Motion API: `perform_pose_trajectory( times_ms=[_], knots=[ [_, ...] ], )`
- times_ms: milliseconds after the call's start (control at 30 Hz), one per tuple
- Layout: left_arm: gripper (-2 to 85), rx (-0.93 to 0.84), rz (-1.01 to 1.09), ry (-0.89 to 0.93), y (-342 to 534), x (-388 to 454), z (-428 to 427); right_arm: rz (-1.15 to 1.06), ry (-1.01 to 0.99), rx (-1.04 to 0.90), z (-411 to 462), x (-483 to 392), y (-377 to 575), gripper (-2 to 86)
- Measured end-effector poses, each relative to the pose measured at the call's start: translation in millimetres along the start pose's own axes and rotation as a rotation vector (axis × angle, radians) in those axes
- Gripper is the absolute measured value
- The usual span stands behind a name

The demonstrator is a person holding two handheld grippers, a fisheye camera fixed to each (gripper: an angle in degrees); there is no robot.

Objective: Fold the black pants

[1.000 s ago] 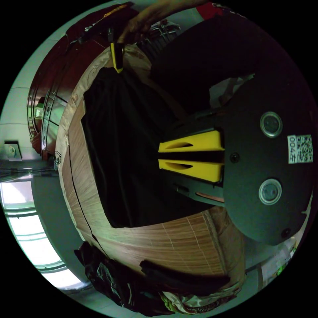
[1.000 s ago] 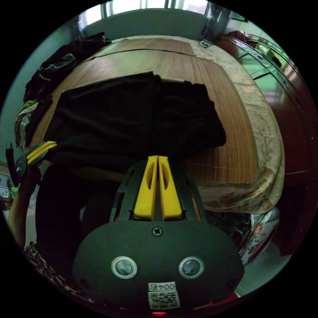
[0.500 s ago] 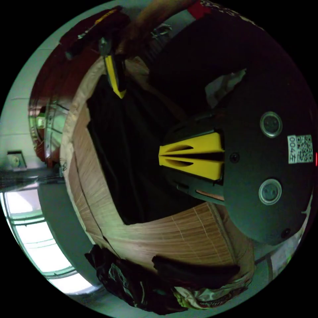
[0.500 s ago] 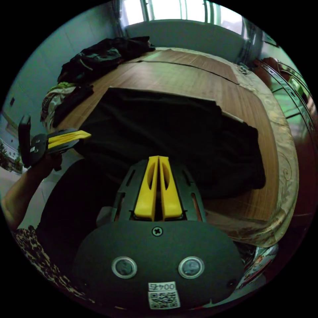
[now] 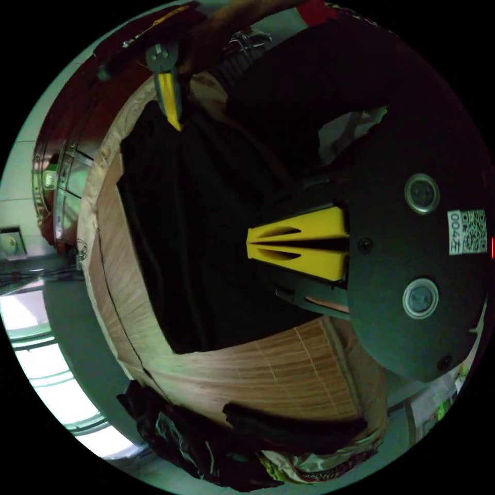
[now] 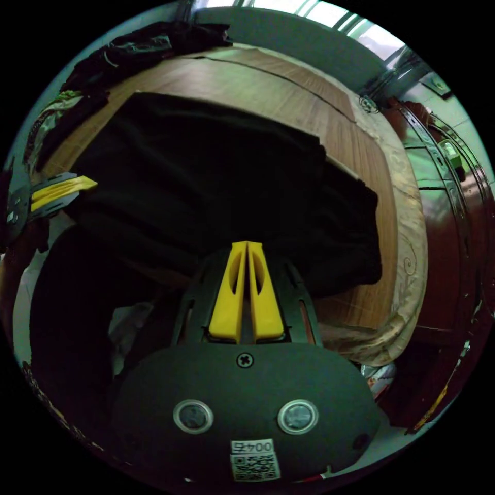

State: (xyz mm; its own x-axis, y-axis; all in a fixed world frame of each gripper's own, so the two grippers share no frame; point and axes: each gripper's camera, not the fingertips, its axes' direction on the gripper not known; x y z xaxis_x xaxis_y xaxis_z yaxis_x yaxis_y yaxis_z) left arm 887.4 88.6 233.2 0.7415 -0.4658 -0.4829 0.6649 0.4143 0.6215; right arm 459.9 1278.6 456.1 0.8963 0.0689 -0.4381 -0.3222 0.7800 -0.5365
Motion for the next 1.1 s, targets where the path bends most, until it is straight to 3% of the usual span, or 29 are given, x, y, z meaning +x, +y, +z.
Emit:
perform_pose_trajectory(
  times_ms=[333, 467, 700, 867, 1000, 1100],
  knots=[
    [0.4, -0.013, -0.052, 0.128, -7, -22, -4, -0.003, 0.043, 0.060, -6, 11, -3, -0.6],
    [0.4, 0.146, -0.089, 0.132, -17, -27, -35, 0.083, 0.042, 0.233, -31, 32, -16, -0.1],
    [0.7, 0.063, 0.053, 0.061, -56, 12, -13, 0.048, -0.007, 0.130, 1, 37, -72, 3.1],
    [1.1, 0.040, 0.116, 0.130, -70, 37, 4, 0.021, -0.104, 0.094, 20, 35, -103, 3.9],
    [1.1, -0.036, 0.206, 0.126, -67, 53, 22, 0.015, -0.110, -0.041, 60, 37, -121, 6.9],
    [1.0, 0.003, 0.192, 0.111, -64, 50, 20, 0.042, -0.165, -0.049, 67, 47, -122, 7.5]
  ],
)
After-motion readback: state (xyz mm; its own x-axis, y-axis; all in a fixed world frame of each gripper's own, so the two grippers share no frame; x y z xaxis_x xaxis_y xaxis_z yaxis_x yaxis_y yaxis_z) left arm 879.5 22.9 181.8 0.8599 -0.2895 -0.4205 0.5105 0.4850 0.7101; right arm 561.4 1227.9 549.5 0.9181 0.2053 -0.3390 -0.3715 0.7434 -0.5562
